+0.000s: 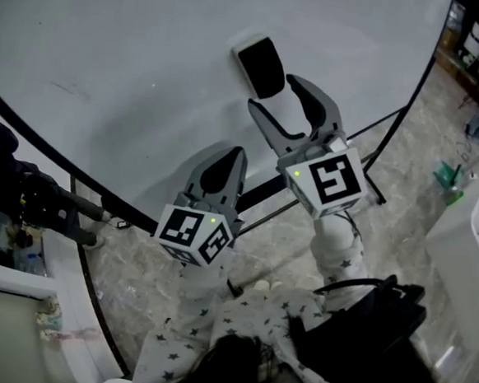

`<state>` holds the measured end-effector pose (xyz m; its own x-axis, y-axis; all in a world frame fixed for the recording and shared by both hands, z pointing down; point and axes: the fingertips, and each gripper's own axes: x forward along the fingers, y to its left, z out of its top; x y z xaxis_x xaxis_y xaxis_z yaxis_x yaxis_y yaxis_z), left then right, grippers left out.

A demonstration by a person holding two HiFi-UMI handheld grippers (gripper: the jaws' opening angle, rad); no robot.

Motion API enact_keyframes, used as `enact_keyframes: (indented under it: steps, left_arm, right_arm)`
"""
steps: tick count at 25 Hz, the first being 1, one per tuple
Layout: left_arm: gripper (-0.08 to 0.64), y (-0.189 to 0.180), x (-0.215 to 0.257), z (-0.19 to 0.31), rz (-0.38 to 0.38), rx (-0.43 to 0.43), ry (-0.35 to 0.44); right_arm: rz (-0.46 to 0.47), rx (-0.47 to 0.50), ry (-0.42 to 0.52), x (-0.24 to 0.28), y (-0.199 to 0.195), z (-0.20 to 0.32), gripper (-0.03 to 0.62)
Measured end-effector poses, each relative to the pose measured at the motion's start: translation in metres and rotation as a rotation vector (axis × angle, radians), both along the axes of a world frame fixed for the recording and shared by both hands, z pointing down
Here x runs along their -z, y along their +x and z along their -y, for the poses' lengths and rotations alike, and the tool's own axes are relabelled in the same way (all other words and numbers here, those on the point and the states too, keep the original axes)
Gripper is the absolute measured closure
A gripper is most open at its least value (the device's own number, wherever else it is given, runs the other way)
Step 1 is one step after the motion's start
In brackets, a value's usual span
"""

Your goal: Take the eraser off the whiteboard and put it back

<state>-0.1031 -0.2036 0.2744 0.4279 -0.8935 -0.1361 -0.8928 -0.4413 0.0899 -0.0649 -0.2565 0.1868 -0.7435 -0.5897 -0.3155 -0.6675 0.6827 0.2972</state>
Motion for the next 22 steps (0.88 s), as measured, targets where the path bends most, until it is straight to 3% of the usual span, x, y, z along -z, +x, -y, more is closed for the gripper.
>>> enact_keyframes:
  steps: [10, 22]
  left_arm:
    - [0.558, -0.020, 0.017, 0.030, -0.001, -0.038, -0.002]
    - [0.558, -0.017, 0.019, 0.014, 0.018, -0.034, 0.015]
  right_arm:
    - [-0.003, -0.061, 0.033, 0.023, -0.030, 0.043, 0.315]
    - [0.008, -0.073, 0.072, 0.032, -0.029, 0.040, 0.317]
